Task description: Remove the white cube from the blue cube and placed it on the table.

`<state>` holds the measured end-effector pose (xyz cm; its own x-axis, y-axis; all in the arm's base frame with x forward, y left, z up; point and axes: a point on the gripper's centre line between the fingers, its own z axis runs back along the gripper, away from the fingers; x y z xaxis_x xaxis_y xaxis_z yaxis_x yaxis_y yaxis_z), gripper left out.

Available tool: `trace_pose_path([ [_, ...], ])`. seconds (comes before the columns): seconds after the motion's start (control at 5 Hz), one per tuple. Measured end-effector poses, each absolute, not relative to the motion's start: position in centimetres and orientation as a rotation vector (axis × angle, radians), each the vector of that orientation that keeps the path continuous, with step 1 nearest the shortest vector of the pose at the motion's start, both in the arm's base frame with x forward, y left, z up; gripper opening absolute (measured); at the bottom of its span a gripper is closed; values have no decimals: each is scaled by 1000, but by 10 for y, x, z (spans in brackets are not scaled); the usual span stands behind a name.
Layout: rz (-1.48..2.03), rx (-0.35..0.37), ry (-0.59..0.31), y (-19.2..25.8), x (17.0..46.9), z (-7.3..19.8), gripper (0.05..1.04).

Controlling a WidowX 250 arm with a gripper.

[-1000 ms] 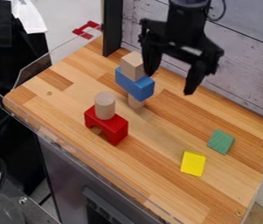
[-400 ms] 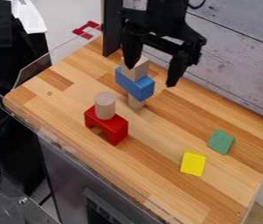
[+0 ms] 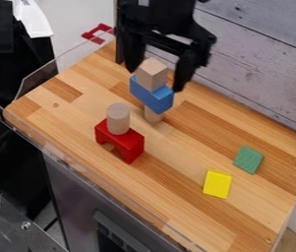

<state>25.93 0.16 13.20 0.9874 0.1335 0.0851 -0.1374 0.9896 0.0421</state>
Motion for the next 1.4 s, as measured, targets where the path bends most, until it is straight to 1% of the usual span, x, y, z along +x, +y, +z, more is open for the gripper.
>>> trace_pose_path([
  [0.2,170,58,-98,16,256,140,999],
  [0.4,196,43,-105,28,252,138,999],
  [0.6,176,21,-121,38,259,136,999],
  [1.0,102,12,-98,42,290,132,999],
  [1.2,69,18,-98,41,304,134,999],
  [1.4,62,10,-82,44,311,128,999],
])
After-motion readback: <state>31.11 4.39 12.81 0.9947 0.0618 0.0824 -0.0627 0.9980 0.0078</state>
